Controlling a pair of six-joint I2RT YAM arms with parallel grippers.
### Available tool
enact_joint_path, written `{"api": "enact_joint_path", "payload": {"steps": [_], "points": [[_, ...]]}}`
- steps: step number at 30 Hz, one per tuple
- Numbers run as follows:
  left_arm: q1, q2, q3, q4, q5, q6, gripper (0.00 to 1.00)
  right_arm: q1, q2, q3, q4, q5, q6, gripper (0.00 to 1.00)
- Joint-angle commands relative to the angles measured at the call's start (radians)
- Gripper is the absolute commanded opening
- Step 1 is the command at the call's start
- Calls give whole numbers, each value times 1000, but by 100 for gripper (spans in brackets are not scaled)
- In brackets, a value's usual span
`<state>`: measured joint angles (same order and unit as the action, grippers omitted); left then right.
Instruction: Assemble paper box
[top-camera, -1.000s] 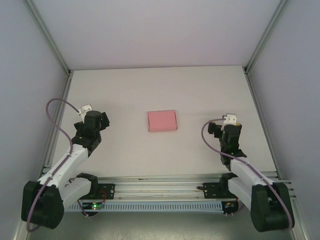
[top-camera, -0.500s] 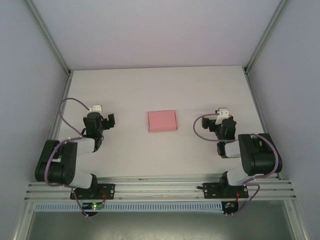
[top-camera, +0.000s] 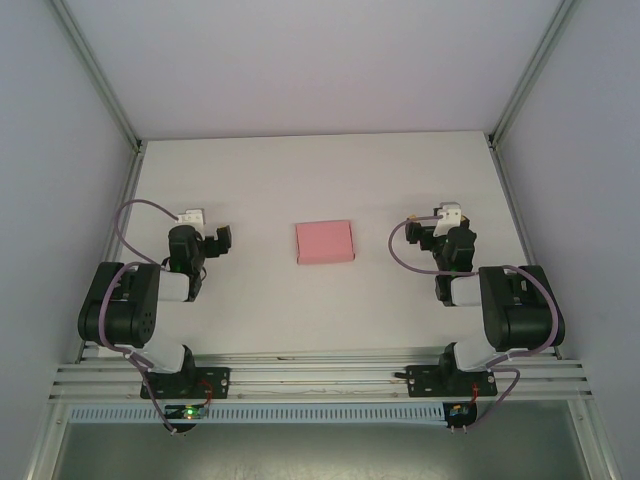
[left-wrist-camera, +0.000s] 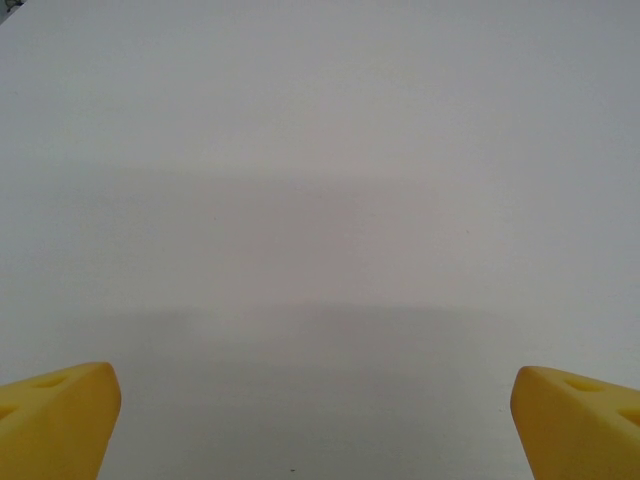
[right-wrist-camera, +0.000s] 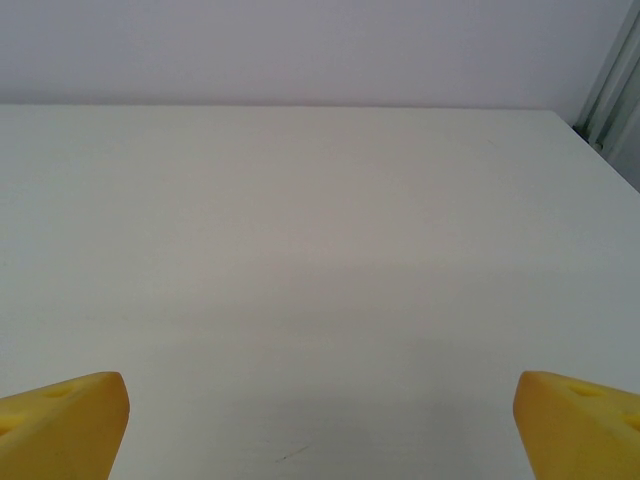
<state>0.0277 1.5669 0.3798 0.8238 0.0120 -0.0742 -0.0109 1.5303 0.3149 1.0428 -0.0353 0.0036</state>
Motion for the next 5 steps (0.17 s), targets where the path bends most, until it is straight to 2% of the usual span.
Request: {"api": "enact_joint_path", "payload": {"steps": [1, 5], "points": [[0, -8, 14, 55, 8, 27, 100, 0, -10, 8, 11, -7, 5, 98], [0, -8, 14, 52, 8, 26, 100, 1, -10, 8, 8, -5, 4, 98]]}}
